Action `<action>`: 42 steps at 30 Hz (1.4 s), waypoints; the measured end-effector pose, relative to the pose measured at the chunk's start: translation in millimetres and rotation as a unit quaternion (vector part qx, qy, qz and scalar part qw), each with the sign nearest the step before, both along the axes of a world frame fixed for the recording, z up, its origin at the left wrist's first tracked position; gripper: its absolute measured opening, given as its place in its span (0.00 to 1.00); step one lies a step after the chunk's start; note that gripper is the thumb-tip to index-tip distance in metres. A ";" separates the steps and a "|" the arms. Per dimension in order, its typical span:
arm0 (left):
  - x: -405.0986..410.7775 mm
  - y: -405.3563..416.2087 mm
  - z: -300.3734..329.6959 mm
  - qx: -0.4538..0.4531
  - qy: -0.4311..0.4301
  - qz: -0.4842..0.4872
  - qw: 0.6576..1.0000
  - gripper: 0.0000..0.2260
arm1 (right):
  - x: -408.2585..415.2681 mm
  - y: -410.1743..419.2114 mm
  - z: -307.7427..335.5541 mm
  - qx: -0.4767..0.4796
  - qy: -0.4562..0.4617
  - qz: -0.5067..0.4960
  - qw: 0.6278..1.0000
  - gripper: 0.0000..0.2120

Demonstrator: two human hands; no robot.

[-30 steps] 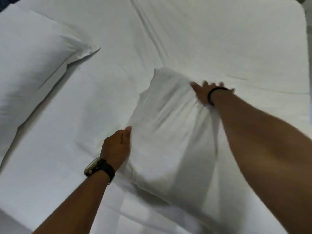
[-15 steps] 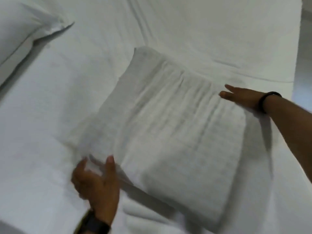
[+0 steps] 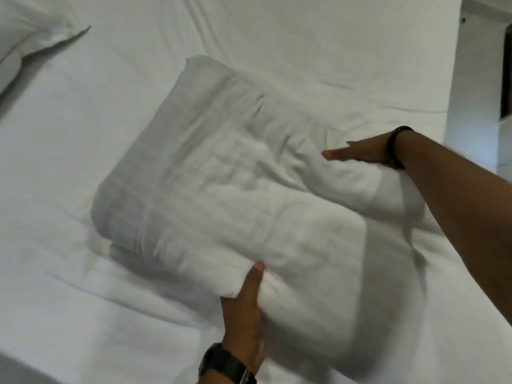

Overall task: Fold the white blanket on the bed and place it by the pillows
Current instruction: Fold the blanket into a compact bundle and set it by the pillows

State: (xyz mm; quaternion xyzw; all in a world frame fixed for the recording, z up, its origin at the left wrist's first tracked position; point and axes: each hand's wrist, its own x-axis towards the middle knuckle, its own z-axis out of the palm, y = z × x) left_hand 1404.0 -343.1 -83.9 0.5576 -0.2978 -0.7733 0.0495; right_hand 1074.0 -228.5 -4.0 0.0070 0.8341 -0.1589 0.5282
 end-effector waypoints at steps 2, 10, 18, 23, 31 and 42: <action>0.1 -3.4 13.3 -0.012 -0.009 -0.004 1.000 0.42 | 3.8 7.2 2.3 0.002 -0.008 -0.017 1.000 0.72; -14.0 -72.4 105.9 -0.094 0.086 -0.062 0.990 0.30 | 56.3 38.4 64.3 -0.214 0.083 -0.130 0.965 0.39; -123.5 -194.1 178.0 -0.219 0.138 -0.388 0.885 0.25 | 146.8 65.4 94.9 -0.333 0.126 -0.395 0.847 0.14; -74.0 -194.9 84.9 -0.137 -0.059 -0.589 0.794 0.49 | 191.5 109.0 -1.1 -0.268 0.099 -0.438 0.852 0.51; 73.3 -143.8 38.9 0.039 0.007 -0.395 0.918 0.27 | 336.0 108.6 9.7 -0.250 0.011 -0.540 0.804 0.33; 74.9 -207.6 84.1 -0.293 -0.071 -0.448 0.841 0.33 | 412.5 39.0 -22.4 -0.161 0.150 -0.554 0.803 0.17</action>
